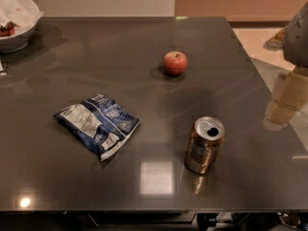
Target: Pick apple
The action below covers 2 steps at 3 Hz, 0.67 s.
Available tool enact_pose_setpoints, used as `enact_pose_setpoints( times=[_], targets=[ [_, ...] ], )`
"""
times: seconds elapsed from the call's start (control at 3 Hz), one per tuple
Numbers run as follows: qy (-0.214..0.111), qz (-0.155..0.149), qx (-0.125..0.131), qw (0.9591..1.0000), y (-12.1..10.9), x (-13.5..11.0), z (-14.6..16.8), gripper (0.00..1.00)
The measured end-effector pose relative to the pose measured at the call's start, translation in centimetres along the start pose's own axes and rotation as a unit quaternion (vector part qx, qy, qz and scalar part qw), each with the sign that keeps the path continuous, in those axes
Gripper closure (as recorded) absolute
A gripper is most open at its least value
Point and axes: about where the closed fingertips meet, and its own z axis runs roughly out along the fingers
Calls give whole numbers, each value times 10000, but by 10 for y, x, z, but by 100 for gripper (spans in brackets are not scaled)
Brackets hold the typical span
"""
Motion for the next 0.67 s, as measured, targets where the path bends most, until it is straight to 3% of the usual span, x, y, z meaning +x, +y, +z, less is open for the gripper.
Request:
enact_pose_setpoints(
  times=[0.33, 0.67],
  targets=[
    [-5, 2, 9, 10000, -1, -1, -1, 0],
    [-54, -11, -58, 10000, -19, -6, 7, 0]
  ],
)
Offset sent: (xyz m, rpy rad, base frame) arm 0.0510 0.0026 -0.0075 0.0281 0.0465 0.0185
